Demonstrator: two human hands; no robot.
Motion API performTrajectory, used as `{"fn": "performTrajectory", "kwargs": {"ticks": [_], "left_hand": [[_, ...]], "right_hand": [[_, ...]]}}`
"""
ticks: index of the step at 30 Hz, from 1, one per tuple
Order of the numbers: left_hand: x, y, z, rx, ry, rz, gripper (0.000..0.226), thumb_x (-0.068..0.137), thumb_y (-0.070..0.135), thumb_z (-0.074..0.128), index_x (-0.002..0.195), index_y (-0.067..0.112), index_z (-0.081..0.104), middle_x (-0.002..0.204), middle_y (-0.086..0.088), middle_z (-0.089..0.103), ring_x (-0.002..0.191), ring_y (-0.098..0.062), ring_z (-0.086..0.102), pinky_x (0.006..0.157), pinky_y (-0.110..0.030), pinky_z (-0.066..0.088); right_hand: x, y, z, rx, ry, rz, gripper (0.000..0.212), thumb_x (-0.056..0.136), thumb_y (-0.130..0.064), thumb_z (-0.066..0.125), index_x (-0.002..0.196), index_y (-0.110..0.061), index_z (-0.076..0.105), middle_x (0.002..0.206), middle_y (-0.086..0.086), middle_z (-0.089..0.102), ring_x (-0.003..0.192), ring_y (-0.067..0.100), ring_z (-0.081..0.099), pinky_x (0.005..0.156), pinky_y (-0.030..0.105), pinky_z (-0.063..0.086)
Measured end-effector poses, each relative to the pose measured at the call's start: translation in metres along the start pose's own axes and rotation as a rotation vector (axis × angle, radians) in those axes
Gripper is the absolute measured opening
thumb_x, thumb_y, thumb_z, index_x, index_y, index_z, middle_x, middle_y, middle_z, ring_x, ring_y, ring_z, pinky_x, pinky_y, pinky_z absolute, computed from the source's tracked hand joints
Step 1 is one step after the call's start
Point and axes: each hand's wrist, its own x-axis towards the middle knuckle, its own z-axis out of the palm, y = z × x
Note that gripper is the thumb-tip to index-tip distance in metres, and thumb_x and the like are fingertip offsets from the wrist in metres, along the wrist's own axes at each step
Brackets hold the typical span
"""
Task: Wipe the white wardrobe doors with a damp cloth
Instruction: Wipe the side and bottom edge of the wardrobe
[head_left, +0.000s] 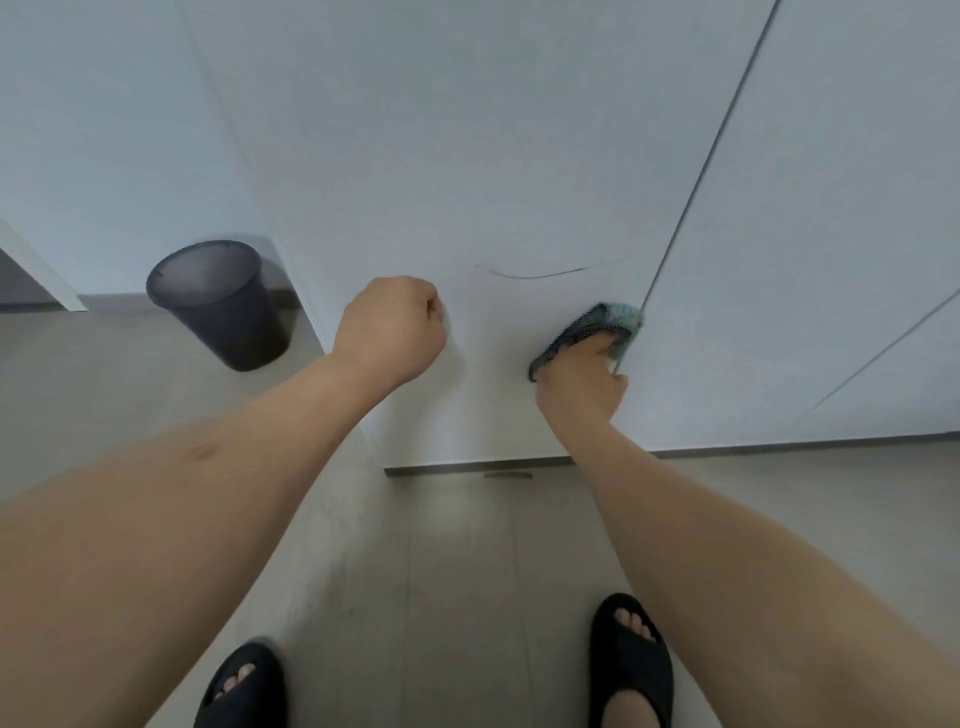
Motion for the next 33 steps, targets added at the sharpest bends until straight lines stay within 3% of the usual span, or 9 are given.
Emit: {"fn": "performTrajectory", "kwargs": {"ticks": [3,5,8,13,16,19,22,25,33], "left_hand": [[-0.004,-0.026,0.008,0.006,-0.027,-0.015,0.029,0.083,0.009,0.039,0.078,0.005,0.068,0.078,-0.008,0.069,0.072,-0.031,0.063,0.068,-0.047,0.057],[-0.01,-0.048,0.011,0.017,-0.047,-0.038,0.029,0.082,0.009,0.039,0.077,0.004,0.067,0.077,-0.009,0.069,0.072,-0.031,0.063,0.068,-0.047,0.057],[-0.019,-0.076,0.007,0.021,-0.085,-0.086,0.027,0.08,0.004,0.041,0.074,0.008,0.067,0.077,-0.006,0.07,0.072,-0.029,0.063,0.069,-0.045,0.057],[-0.03,-0.093,-0.017,-0.007,-0.124,-0.139,0.03,0.08,0.005,0.041,0.074,0.006,0.07,0.074,-0.007,0.07,0.071,-0.026,0.065,0.069,-0.045,0.058],[-0.042,-0.079,-0.043,-0.056,-0.11,-0.147,0.032,0.08,0.006,0.041,0.074,0.01,0.072,0.074,-0.003,0.071,0.071,-0.023,0.065,0.07,-0.043,0.059],[-0.055,-0.064,-0.083,-0.103,-0.084,-0.154,0.032,0.082,0.005,0.042,0.075,0.012,0.072,0.08,-0.001,0.072,0.076,-0.022,0.067,0.072,-0.042,0.059],[-0.064,-0.045,-0.139,-0.261,-0.018,-0.218,0.03,0.083,0.002,0.043,0.074,0.015,0.069,0.079,0.006,0.071,0.077,-0.019,0.068,0.075,-0.041,0.06],[-0.072,-0.02,-0.204,-0.426,0.054,-0.259,0.027,0.085,0.002,0.047,0.081,0.02,0.067,0.086,0.005,0.071,0.082,-0.021,0.071,0.079,-0.042,0.061],[-0.126,0.047,-0.32,-0.688,0.096,-0.201,0.011,0.088,0.016,0.06,0.094,0.012,0.069,0.098,-0.009,0.072,0.094,-0.03,0.072,0.073,-0.039,0.058]], "right_hand": [[-0.011,-0.033,0.036,-0.07,-0.262,-0.187,0.041,0.1,-0.006,0.041,0.137,0.007,0.05,0.134,0.022,0.059,0.119,0.034,0.058,0.086,0.043,0.048],[-0.019,-0.045,0.054,-0.149,-0.386,-0.283,0.034,0.099,-0.001,0.038,0.116,-0.004,0.067,0.117,0.013,0.069,0.105,0.028,0.065,0.073,0.035,0.043],[-0.03,-0.068,0.061,-0.1,-0.419,-0.285,0.029,0.097,0.003,0.039,0.082,-0.009,0.06,0.104,0.007,0.067,0.09,0.021,0.059,0.067,0.029,0.037],[-0.055,-0.111,0.019,-0.058,-0.33,-0.253,0.036,0.079,0.016,0.037,0.064,-0.016,0.035,0.064,-0.001,0.032,0.061,0.012,0.031,0.061,0.025,0.024],[-0.051,-0.132,-0.023,0.04,-0.237,-0.307,0.033,0.091,0.005,0.043,0.065,-0.014,0.038,0.065,-0.003,0.038,0.066,0.015,0.042,0.069,0.028,0.034],[-0.04,-0.147,-0.059,0.614,-0.192,-0.072,0.01,0.086,-0.019,0.05,0.089,-0.011,0.056,0.084,0.005,0.063,0.081,0.027,0.065,0.075,0.039,0.055],[-0.047,-0.151,-0.127,1.049,-0.238,-0.003,0.032,0.083,-0.022,0.048,0.109,-0.004,0.055,0.096,0.012,0.07,0.08,0.028,0.071,0.075,0.04,0.059],[-0.077,-0.155,-0.228,1.135,-0.312,-0.213,0.024,0.09,-0.008,0.042,0.109,-0.007,0.056,0.091,0.008,0.075,0.065,0.02,0.071,0.052,0.023,0.048],[-0.18,-0.146,-0.373,0.981,-0.329,-0.431,0.014,0.091,-0.018,0.057,0.105,-0.016,0.059,0.096,0.004,0.077,0.074,0.017,0.067,0.069,0.035,0.05]]}}
